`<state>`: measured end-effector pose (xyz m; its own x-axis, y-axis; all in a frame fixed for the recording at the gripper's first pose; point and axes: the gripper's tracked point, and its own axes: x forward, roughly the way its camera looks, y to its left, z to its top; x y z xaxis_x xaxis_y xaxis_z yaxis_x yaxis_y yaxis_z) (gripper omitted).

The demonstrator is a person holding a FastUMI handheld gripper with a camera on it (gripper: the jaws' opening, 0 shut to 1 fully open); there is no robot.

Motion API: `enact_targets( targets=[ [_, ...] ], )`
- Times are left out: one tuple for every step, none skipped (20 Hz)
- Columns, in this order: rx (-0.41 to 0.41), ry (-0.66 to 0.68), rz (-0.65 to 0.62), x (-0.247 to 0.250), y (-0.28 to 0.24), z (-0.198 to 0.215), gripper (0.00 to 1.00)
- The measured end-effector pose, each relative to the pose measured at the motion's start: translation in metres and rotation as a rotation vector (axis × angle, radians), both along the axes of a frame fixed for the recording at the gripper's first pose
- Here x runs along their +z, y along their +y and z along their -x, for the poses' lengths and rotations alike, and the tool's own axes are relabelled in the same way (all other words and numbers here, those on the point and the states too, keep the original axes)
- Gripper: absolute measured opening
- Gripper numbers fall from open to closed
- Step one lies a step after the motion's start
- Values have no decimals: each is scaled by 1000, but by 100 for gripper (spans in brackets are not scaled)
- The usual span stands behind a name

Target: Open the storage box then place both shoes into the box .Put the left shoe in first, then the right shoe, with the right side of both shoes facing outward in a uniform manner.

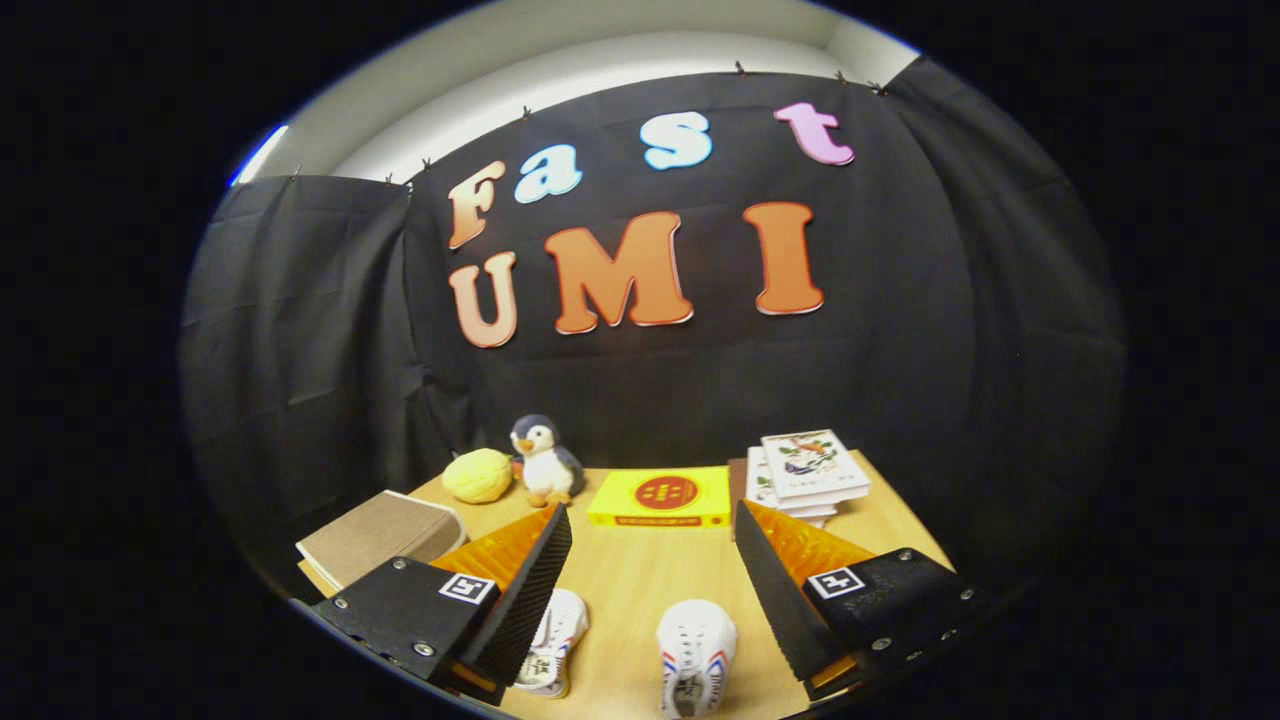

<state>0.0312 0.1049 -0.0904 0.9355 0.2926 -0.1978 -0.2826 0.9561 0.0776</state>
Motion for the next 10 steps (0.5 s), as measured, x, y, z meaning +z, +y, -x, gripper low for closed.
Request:
enact_targets(
  targets=[
    [50, 41, -31, -13, 18, 1, 98],
    [99, 85, -65, -27, 37, 3, 98],
    [152, 136, -106, -41, 56, 4, 98],
    [200, 198, -154, -56, 73, 6, 98],
    [252, 265, -208, -71, 92, 10, 98],
    [294, 324, -257, -83, 108, 14, 99],
    [332, 373, -297, -94, 122, 17, 99],
    [367, 420, -327, -108, 135, 19, 98],
    [404, 468, -352, -122, 149, 23, 98],
    [441, 517, -369, -136, 163, 28, 99]
  ],
)
